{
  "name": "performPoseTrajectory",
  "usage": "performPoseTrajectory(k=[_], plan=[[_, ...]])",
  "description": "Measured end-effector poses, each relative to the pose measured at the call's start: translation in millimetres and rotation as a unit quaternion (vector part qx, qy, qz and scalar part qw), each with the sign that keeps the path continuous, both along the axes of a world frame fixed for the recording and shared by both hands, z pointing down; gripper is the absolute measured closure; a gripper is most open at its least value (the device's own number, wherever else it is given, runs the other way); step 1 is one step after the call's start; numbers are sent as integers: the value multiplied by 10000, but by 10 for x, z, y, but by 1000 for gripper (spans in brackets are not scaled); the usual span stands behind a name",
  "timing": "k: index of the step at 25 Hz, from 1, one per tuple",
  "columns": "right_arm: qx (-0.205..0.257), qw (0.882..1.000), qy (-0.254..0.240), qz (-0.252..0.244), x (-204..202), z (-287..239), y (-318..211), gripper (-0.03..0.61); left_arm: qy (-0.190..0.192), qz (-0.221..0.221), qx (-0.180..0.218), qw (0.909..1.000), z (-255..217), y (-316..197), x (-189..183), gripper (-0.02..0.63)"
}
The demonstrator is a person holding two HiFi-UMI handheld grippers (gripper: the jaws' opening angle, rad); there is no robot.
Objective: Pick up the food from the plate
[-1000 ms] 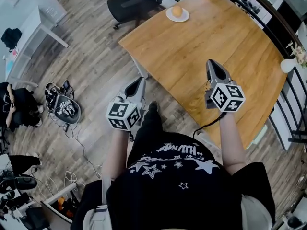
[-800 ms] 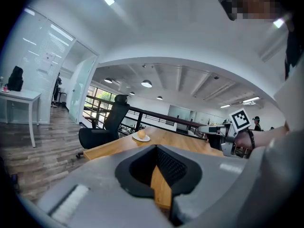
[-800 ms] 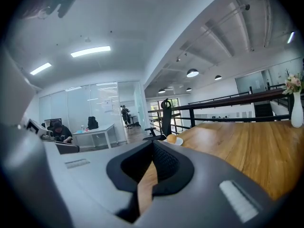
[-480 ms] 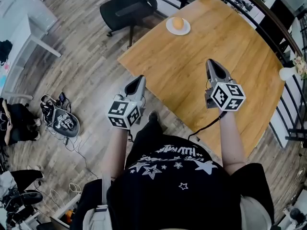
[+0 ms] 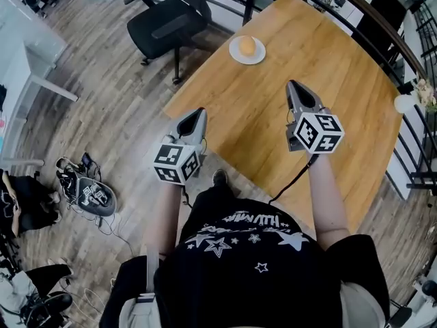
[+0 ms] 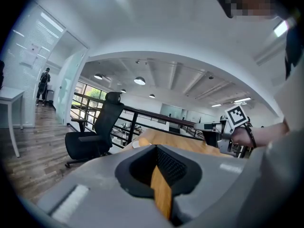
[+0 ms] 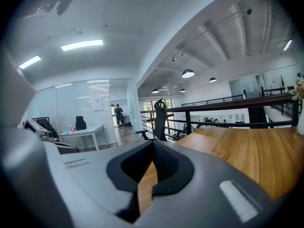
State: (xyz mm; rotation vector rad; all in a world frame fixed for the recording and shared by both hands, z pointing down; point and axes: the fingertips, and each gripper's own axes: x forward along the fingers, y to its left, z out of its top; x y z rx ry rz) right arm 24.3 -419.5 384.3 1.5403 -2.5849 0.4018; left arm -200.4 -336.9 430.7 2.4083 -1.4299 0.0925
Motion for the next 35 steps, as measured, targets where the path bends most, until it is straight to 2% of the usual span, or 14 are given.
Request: performPoseTrajectory(k=[12, 20, 24, 30, 35], plan=[[44, 9985, 217, 504, -206, 278, -745, 577, -80, 311, -80, 9995, 71, -710, -149, 612], [83, 9910, 856, 1024, -224, 662, -1180, 575, -19, 373, -302, 9988, 266, -990, -229, 612], [188, 9881, 959, 1184, -239, 755, -1354, 574, 1, 362, -370, 9987, 337, -1159, -233, 612], [289, 9885, 1052, 1048, -428, 904, -1571, 467, -3, 291, -429, 9987, 427, -1387, -319, 612], [170, 9876, 1224, 965, -600, 1182, -1762, 302, -2, 230, -534, 9983, 538, -1505, -411, 612]])
